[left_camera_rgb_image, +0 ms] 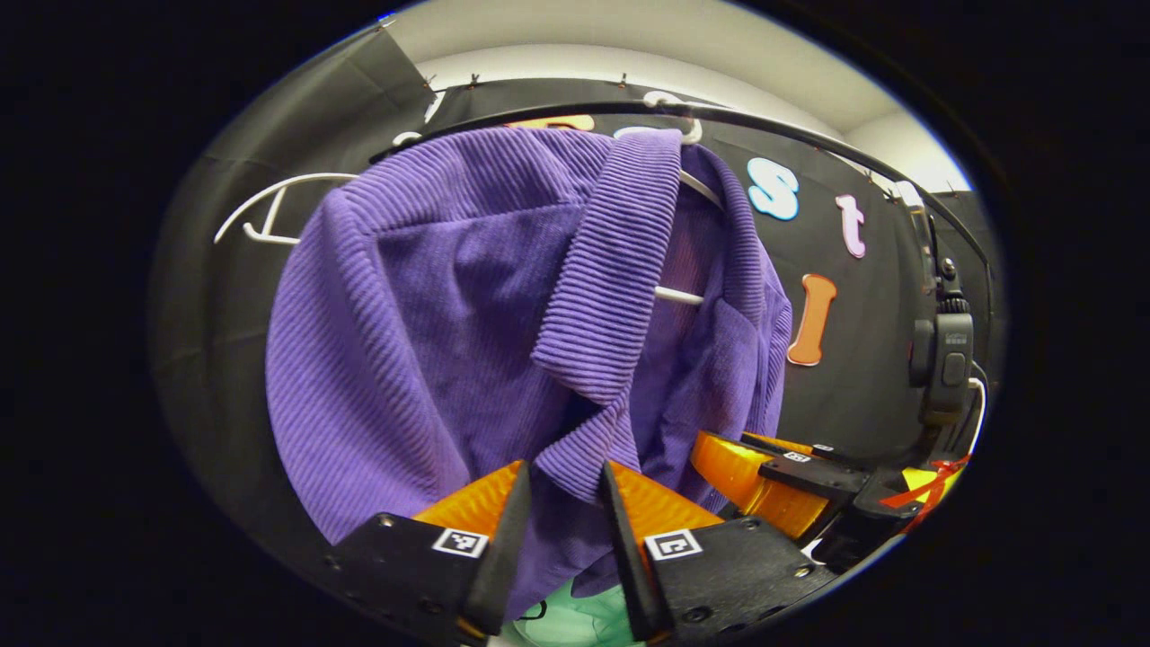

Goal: Grasp the clothes on the hanger with both hands and then place them into the laundry hamper below.

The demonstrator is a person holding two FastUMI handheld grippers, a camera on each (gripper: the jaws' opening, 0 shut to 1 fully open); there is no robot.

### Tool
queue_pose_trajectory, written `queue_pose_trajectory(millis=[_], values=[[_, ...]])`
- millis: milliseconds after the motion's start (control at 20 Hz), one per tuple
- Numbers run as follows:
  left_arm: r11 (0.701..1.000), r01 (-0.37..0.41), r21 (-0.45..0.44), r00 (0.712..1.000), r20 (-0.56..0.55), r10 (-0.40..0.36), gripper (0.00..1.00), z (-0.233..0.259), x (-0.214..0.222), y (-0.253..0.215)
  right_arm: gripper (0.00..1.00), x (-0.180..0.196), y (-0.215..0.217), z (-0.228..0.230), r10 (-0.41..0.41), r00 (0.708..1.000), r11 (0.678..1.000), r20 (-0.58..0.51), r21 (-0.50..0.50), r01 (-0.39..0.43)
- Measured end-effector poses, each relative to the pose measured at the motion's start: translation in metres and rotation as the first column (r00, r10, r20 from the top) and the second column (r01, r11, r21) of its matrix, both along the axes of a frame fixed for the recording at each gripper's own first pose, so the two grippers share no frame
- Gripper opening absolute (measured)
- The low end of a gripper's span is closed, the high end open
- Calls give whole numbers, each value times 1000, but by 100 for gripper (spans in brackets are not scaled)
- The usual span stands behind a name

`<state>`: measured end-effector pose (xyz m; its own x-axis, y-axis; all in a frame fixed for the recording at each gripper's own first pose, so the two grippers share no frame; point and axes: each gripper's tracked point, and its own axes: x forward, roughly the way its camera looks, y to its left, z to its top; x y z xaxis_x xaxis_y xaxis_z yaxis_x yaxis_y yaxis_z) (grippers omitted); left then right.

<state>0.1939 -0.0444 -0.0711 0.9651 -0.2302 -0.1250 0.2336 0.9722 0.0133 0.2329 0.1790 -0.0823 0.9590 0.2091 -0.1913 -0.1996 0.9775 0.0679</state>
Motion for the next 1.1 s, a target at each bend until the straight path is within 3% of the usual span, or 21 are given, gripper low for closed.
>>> queue_pose_trajectory(millis=[50, 100, 150, 300, 700, 900, 1100], values=[[998, -38, 56, 999, 6, 37, 24, -1, 3, 11, 23, 3, -1, 2, 3, 1000, 1000, 3, -5, -3], [997, -24, 74, 1000, 18, 23, 5, 0, 5, 12, 9, 1, -2, 5, 18, 1000, 1000, 5, -15, -17], [999, -7, 41, 1000, 23, 6, 1, 2, 5, 8, 9, 1, -4, 5, 21, 1000, 999, 8, -31, -21], [999, -3, -35, 1000, -2, 3, 0, 5, 0, 12, 7, -2, -7, 11, 44, 999, 998, 26, -52, -43], [1000, 2, -25, 998, 56, -1, 0, 37, -18, 39, 8, -10, -11, 18, 166, 985, 983, -48, 84, -162], [999, -18, -36, 997, 71, 20, 0, 54, -31, 59, 7, 4, -39, 21, 134, 980, 971, -150, 219, -99], [997, -31, -66, 997, 73, 35, 0, 69, -38, 81, 8, 12, -68, 40, 109, 979, 971, -170, 230, -68]])
